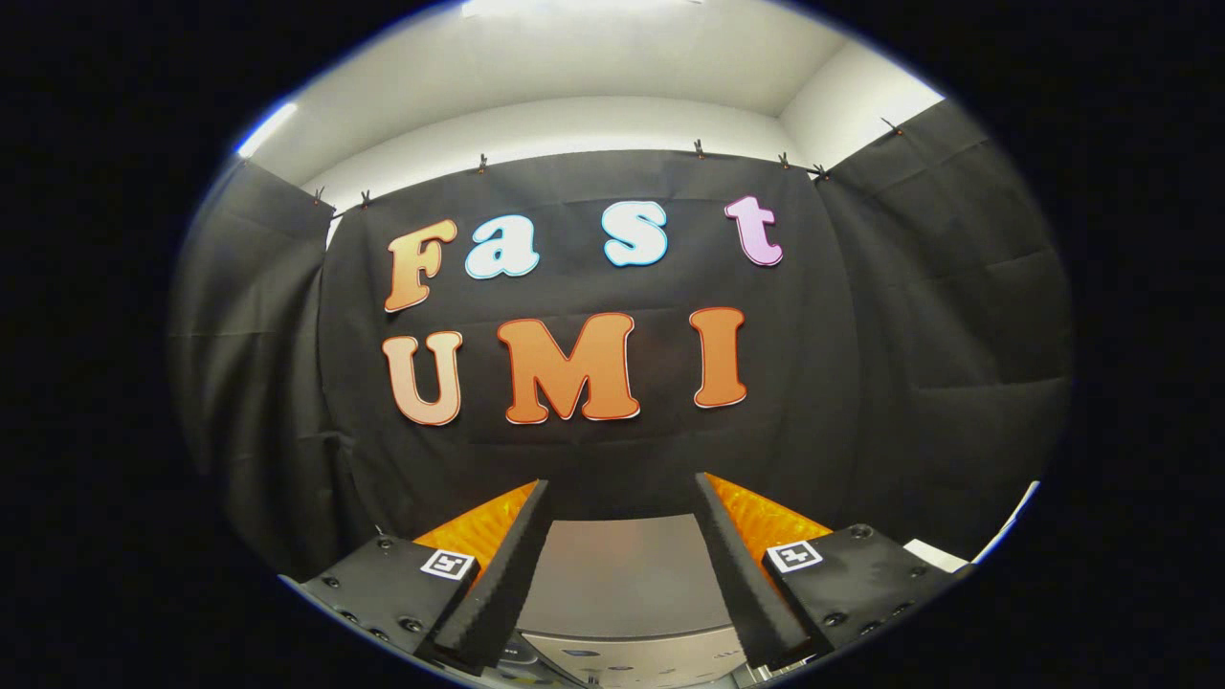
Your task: Put the clothes into the washing machine and then close the washing machine lid.
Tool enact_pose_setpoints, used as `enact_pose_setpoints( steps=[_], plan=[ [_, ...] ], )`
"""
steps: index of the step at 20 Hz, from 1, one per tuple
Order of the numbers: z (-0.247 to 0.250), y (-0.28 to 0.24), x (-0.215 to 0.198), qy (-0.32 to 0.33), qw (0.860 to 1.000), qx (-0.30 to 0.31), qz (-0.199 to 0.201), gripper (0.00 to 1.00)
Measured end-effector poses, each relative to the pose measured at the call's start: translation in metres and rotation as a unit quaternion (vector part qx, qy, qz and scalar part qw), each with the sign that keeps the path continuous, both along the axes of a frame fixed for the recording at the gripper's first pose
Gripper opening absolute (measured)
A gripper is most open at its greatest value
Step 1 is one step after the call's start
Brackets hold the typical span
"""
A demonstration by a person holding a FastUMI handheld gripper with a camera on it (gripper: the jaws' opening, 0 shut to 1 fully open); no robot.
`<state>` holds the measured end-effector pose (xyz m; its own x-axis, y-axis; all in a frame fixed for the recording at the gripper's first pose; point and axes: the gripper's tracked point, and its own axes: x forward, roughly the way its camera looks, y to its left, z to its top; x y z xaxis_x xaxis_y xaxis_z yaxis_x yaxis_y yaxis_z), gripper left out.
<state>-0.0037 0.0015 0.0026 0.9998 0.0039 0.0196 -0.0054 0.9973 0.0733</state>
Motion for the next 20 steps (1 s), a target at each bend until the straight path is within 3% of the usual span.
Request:
enact_pose_setpoints(
  steps=[20],
  plan=[
    [0.017,0.021,0.006,-0.008,1.000,-0.020,0.000,0.95]
  ],
)
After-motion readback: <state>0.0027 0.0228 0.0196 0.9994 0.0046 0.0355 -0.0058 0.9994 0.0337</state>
